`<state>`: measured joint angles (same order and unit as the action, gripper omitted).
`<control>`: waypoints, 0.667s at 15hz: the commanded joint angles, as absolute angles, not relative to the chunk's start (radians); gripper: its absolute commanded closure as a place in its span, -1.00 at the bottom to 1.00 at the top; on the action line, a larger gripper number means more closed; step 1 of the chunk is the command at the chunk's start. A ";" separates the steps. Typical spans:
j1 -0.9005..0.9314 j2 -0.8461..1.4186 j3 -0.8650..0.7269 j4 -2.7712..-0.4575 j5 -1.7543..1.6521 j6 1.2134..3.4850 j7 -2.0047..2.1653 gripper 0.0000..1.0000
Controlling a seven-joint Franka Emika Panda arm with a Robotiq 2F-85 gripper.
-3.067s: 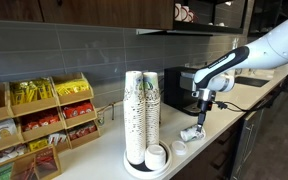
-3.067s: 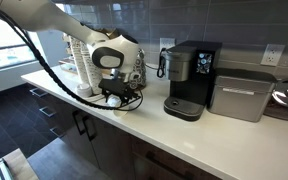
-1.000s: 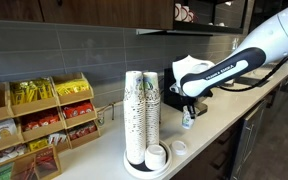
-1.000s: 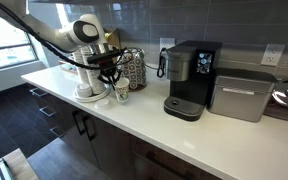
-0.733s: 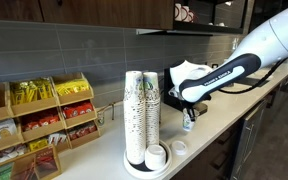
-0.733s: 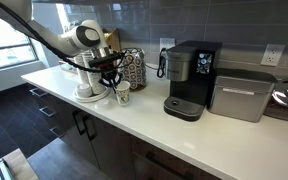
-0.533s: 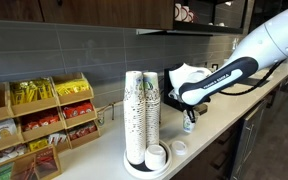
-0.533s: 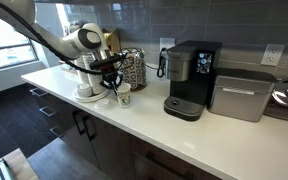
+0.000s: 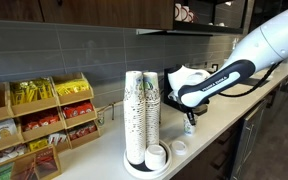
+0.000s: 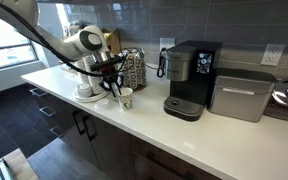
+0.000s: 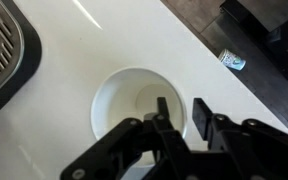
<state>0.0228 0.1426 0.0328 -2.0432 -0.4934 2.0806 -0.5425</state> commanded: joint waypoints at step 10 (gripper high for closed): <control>0.024 0.035 0.033 -2.040 -0.395 2.012 -0.537 -1.00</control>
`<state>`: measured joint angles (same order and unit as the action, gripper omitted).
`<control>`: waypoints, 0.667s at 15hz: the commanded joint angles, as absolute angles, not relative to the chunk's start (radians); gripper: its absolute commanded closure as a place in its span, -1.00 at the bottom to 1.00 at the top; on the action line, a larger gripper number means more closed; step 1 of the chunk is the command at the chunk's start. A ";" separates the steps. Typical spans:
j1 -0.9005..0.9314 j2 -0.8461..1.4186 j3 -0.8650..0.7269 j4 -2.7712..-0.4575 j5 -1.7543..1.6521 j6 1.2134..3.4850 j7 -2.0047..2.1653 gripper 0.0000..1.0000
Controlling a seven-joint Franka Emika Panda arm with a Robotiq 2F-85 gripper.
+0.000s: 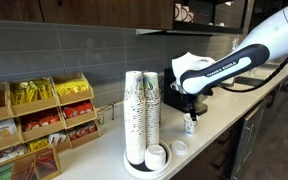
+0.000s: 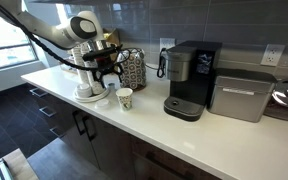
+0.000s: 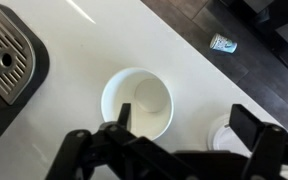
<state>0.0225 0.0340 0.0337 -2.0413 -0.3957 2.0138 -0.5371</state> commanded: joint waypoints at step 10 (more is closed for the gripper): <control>0.018 -0.003 0.033 -2.070 -0.195 2.041 -0.607 -1.00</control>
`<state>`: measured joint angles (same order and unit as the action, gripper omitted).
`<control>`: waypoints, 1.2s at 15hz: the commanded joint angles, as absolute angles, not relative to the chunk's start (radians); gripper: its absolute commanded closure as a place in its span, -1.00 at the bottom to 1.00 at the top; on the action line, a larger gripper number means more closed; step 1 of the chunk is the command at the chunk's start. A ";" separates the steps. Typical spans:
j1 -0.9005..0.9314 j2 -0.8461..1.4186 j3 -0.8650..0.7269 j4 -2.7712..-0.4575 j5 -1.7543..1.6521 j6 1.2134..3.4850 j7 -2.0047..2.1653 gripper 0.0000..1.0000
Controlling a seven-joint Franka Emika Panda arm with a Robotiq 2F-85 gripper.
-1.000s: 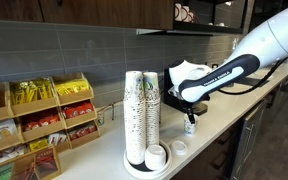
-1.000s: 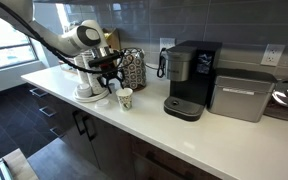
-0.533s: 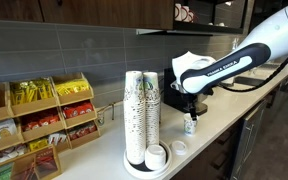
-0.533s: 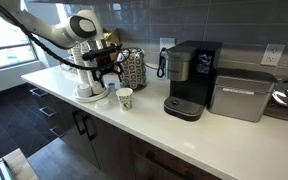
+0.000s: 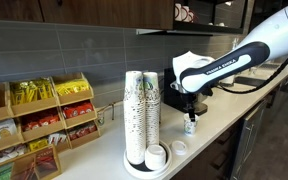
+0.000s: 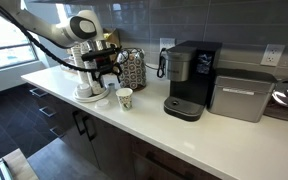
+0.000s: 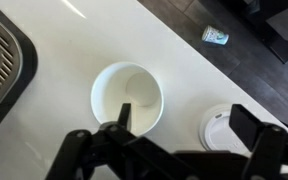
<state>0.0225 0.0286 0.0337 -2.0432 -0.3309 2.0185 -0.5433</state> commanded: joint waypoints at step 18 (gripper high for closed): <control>0.033 -0.018 0.034 -2.120 0.062 2.044 -0.694 -1.00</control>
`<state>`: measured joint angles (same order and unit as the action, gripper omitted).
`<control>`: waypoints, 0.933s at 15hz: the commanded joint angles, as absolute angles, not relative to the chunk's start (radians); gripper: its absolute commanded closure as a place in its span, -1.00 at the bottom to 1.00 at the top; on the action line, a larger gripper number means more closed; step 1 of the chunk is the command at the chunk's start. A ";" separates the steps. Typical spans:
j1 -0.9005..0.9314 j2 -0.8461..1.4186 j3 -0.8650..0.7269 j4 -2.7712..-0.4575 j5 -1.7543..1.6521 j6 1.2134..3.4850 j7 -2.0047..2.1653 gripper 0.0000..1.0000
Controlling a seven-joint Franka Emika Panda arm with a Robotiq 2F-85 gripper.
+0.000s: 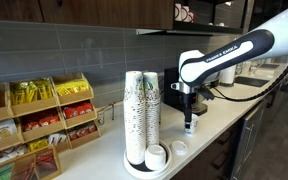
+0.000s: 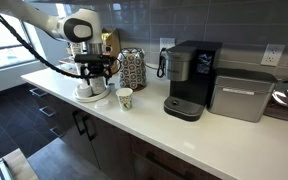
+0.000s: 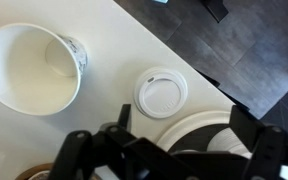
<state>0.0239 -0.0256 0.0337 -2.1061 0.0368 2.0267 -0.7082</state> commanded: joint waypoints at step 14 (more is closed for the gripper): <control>0.049 0.032 0.060 -2.279 0.108 2.328 -0.498 -1.00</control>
<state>0.0463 0.0249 0.0562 -2.2386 0.0991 2.2675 -0.5107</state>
